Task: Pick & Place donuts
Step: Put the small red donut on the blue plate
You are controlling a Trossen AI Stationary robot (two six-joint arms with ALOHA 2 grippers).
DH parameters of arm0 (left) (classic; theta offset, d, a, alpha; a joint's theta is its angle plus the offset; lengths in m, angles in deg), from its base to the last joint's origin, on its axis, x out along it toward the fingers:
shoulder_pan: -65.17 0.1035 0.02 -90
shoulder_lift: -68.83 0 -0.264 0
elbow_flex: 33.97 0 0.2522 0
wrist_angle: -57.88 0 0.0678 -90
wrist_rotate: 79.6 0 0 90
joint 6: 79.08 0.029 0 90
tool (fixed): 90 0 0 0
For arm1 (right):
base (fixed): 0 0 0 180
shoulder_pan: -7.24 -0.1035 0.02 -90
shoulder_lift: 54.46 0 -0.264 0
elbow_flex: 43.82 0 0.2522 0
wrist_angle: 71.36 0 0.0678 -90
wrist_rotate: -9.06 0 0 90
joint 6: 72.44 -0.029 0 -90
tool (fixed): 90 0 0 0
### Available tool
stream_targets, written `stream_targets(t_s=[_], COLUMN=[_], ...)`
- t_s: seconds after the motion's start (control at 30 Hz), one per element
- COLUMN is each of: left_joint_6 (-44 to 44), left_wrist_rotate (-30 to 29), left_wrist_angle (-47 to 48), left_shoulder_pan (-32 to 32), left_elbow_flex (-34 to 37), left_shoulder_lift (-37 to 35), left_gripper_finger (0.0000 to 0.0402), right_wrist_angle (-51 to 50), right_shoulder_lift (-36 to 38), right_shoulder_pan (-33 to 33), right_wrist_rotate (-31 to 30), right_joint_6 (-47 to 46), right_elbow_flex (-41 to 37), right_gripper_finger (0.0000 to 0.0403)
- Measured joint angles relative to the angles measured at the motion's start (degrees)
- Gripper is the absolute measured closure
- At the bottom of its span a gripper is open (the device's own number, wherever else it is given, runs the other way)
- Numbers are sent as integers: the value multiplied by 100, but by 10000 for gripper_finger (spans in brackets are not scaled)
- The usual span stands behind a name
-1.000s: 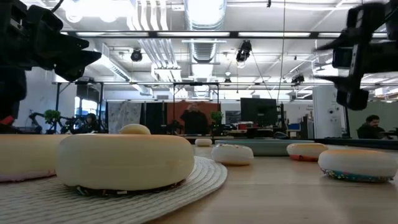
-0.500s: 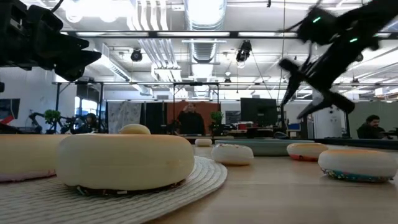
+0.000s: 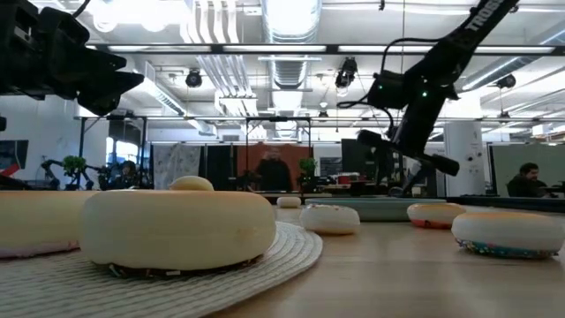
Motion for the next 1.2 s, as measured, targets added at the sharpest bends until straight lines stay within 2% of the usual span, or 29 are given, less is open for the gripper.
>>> stream_targets(t_s=[0.17,0.47,1.0,1.2], left_joint_6=[-1,-1,-2,-1], left_wrist_rotate=[-2,0,0,-2], left_wrist_angle=[0,0,0,0], left_shoulder_pan=[-1,0,0,-1], left_elbow_flex=[2,2,0,1], left_shoulder_lift=[1,0,2,2], left_gripper_finger=[229,229,229,229], right_wrist_angle=[-355,-246,22,-18], right_shoulder_lift=[-224,-300,-679,-532], right_shoulder_pan=[186,562,573,601], right_wrist_rotate=[-27,-144,14,18], right_joint_6=[231,588,678,973], right_elbow_flex=[144,130,217,194], right_gripper_finger=[190,222,237,288])
